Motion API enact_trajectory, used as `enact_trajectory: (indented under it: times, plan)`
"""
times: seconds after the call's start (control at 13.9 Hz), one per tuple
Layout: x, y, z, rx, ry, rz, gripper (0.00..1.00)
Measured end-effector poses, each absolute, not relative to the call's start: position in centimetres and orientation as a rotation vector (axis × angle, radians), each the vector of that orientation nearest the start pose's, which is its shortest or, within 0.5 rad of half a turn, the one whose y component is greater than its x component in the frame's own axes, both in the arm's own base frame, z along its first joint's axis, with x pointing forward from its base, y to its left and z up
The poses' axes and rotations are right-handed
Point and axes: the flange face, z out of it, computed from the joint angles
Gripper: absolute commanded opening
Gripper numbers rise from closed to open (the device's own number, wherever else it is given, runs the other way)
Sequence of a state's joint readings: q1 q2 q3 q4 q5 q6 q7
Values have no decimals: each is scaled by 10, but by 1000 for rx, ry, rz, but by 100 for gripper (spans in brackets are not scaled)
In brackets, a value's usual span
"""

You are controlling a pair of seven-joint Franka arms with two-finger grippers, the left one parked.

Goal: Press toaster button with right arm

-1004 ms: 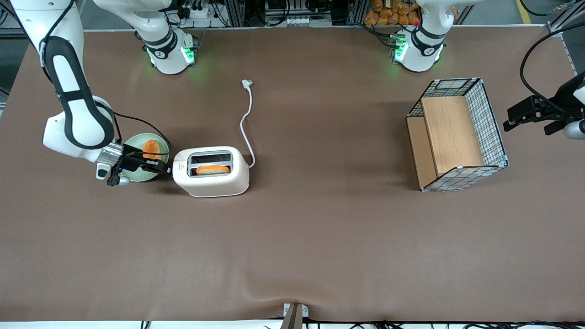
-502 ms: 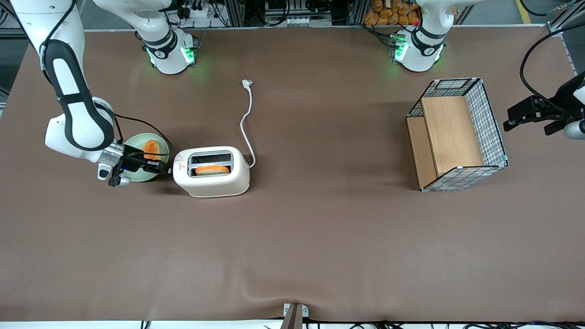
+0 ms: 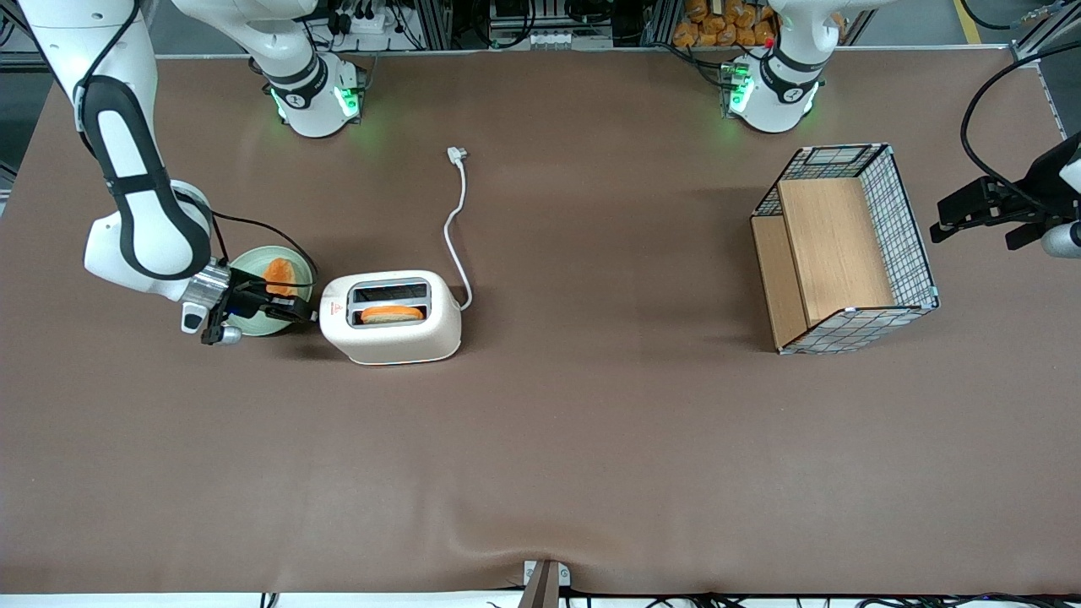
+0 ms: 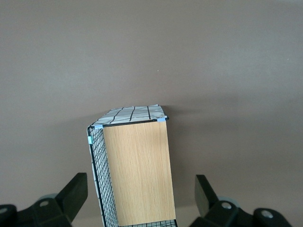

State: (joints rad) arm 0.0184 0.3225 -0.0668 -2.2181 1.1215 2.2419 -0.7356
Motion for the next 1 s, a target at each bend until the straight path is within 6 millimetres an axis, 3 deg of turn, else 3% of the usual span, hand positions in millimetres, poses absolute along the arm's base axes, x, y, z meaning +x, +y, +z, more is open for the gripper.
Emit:
enact_trajectory:
  times: [1.0]
  plan:
    - [530, -1, 216, -2357, 207, -60, 0]
